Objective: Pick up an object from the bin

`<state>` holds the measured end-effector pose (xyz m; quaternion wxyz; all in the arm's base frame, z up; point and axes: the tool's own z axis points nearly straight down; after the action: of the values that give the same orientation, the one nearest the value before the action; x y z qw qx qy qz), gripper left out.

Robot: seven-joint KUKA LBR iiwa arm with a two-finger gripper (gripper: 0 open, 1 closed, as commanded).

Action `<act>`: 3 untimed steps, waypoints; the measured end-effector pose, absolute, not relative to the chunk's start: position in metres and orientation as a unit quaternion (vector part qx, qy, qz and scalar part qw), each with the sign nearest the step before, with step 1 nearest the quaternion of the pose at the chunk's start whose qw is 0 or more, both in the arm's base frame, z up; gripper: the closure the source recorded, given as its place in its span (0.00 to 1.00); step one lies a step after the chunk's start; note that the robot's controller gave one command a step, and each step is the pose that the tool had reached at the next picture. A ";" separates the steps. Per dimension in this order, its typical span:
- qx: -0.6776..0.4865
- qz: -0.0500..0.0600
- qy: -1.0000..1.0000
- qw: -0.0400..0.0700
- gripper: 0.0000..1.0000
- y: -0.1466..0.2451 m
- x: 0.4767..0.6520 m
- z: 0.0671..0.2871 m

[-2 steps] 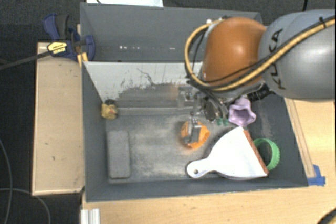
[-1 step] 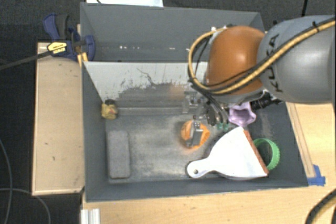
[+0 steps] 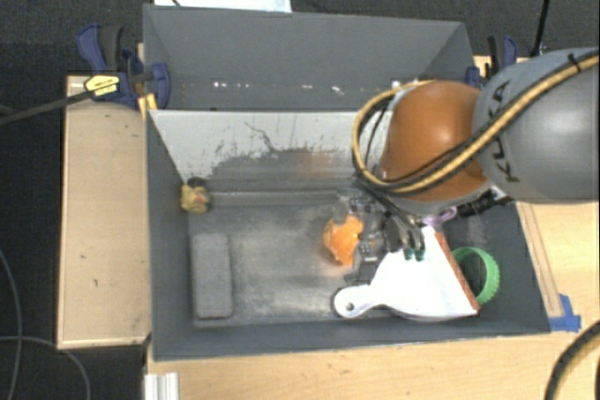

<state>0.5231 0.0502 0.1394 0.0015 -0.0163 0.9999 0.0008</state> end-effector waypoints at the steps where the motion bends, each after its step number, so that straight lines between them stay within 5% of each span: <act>1: -0.034 0.000 0.999 0.002 0.00 0.032 0.540 0.114; 2: 0.018 0.001 1.000 0.003 0.00 0.035 0.557 0.112; 3: 0.022 0.002 1.000 0.009 1.00 0.011 0.557 0.089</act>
Offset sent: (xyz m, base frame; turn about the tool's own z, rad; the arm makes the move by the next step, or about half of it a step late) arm 0.0367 -0.0137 -0.0274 0.0820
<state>0.5565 0.0107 0.0889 0.0092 0.0215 0.9997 0.0016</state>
